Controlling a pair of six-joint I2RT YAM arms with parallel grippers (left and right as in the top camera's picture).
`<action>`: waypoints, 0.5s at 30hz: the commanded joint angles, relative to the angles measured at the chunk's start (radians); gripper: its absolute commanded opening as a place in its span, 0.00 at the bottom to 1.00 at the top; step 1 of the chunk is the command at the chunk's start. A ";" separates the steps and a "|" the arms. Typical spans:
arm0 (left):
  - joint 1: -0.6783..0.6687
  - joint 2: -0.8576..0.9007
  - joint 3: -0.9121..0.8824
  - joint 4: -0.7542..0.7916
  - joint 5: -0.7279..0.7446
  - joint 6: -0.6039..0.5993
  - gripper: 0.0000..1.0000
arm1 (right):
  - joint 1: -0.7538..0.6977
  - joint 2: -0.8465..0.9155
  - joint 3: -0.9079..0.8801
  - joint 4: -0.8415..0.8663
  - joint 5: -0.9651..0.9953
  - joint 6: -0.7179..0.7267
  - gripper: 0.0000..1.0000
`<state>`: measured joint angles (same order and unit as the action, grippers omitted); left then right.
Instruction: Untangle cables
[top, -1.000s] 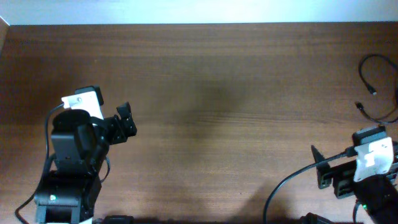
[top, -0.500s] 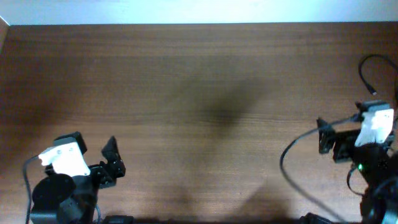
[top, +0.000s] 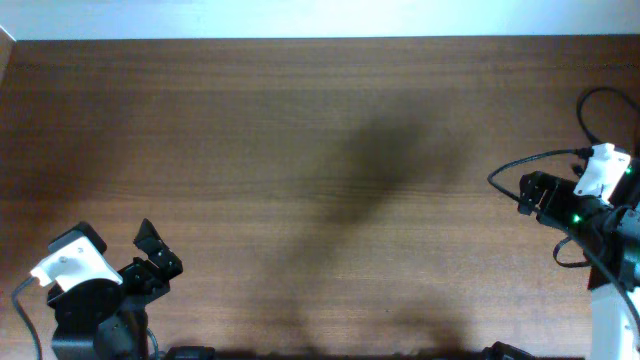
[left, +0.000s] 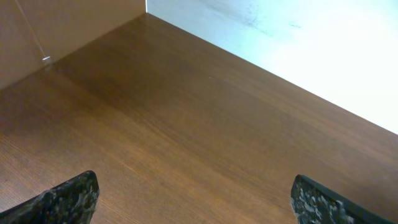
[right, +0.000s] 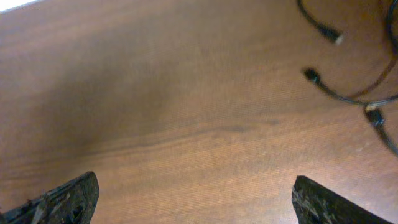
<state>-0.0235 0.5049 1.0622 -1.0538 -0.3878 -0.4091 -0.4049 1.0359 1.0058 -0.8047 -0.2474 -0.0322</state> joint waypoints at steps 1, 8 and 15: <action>0.000 -0.002 0.003 0.002 -0.021 -0.010 0.99 | 0.006 -0.163 0.000 0.019 0.008 -0.004 0.99; 0.000 -0.002 0.003 0.005 -0.020 -0.010 0.99 | 0.006 -0.529 0.005 0.077 0.009 -0.004 0.99; 0.000 -0.002 0.003 0.072 0.274 -0.010 0.99 | 0.006 -0.546 0.004 0.016 0.009 -0.004 0.99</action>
<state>-0.0231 0.5049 1.0622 -1.0355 -0.3351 -0.4095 -0.4049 0.4873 1.0080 -0.7620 -0.2474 -0.0341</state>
